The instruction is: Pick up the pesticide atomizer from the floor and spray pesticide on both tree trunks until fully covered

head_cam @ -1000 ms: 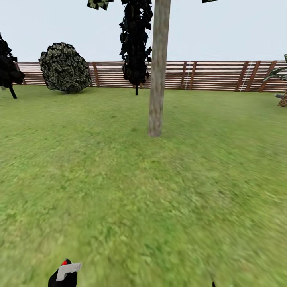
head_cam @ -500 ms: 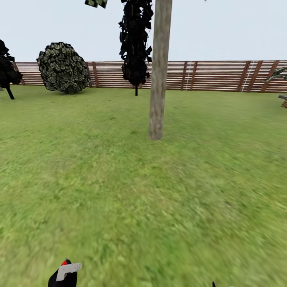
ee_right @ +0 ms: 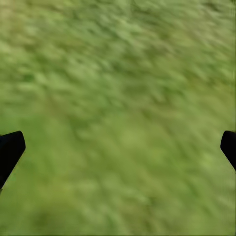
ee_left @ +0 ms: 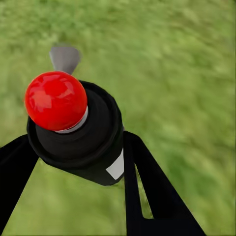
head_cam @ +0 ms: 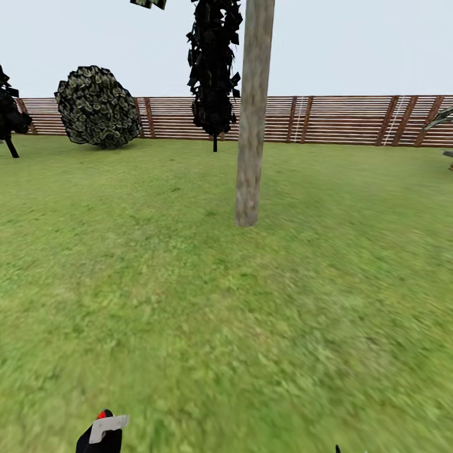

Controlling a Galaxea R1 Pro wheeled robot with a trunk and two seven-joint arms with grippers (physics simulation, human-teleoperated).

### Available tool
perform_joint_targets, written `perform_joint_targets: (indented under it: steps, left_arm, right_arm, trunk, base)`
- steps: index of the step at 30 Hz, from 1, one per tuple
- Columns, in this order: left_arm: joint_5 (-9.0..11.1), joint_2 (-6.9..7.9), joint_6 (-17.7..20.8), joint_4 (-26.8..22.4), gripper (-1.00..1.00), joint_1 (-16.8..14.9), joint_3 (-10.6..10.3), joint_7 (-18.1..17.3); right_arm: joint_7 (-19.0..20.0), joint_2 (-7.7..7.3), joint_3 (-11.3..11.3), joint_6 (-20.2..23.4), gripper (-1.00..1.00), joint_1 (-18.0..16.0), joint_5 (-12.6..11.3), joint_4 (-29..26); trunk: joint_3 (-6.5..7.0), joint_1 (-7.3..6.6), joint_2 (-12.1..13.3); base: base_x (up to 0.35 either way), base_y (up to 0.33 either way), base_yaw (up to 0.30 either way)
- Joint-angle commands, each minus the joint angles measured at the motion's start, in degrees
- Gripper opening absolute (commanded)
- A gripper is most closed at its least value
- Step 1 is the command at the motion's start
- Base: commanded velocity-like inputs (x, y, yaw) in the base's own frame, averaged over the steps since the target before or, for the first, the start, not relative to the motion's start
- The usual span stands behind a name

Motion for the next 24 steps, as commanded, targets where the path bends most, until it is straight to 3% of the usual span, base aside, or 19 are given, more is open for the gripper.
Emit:
perform_joint_targets:
  steps: [1,24]
  left_arm:
    - [-0.38,0.00,-0.21,0.05,-1.00,-0.04,0.20,0.05]
    - [-0.43,0.02,-0.21,-0.10,-1.00,-0.04,0.22,0.07]
  right_arm:
    - [-0.01,0.04,-0.31,-0.19,1.00,-0.05,0.59,0.05]
    - [-0.01,0.04,-0.34,-0.19,1.00,-0.05,0.56,0.05]
  trunk:
    - [-0.05,0.02,-0.01]
    - [-0.05,0.02,-0.01]
  base:
    - [0.338,0.000,0.000]
    - [0.338,0.000,0.000]
